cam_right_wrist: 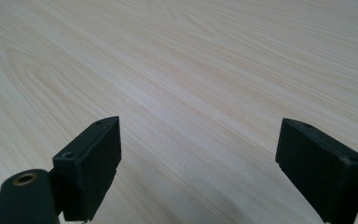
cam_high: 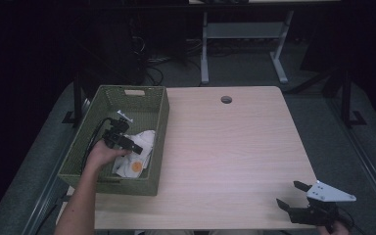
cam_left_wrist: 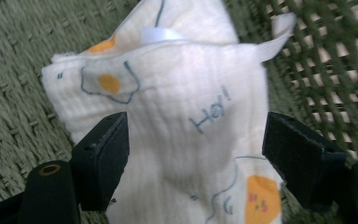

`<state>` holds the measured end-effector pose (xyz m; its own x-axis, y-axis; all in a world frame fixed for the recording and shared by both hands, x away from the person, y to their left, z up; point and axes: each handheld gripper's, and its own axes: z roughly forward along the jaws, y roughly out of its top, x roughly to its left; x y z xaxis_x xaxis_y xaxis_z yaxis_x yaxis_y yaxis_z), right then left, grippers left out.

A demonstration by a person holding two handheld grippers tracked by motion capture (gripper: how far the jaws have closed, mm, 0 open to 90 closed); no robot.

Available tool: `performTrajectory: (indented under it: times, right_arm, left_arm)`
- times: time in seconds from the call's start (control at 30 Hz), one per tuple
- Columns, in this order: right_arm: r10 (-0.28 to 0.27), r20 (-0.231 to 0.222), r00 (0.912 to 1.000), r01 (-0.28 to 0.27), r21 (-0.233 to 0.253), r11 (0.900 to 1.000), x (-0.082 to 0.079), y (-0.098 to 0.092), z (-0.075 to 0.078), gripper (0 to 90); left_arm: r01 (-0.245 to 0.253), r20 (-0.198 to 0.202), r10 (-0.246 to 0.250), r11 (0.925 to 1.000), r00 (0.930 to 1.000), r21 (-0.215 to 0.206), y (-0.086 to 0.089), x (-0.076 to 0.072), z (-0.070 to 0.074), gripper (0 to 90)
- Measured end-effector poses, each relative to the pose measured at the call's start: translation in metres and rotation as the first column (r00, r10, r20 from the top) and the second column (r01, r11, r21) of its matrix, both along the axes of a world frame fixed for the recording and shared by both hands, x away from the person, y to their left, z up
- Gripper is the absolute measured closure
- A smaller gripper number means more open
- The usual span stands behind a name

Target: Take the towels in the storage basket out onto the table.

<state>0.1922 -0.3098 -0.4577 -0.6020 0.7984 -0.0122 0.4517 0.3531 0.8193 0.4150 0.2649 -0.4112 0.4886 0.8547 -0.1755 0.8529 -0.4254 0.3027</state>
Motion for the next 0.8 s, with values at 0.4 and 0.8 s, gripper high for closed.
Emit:
performTrajectory:
  times: [0.4, 0.8]
  right_arm:
    - [0.012, 0.000, 0.9999, -0.012, -0.006, 1.000, 0.001, 0.003, -0.001, 13.8]
    - [0.007, 0.016, 0.9999, -0.007, -0.001, 1.000, 0.000, 0.004, 0.000, 13.8]
  left_arm:
    - [0.038, -0.054, -0.032, 0.9925, 0.9981, 0.117, -0.008, 0.001, -0.016, 25.5]
    - [0.044, -0.030, -0.039, 0.9847, 0.9988, 0.168, -0.016, -0.001, -0.018, 29.2]
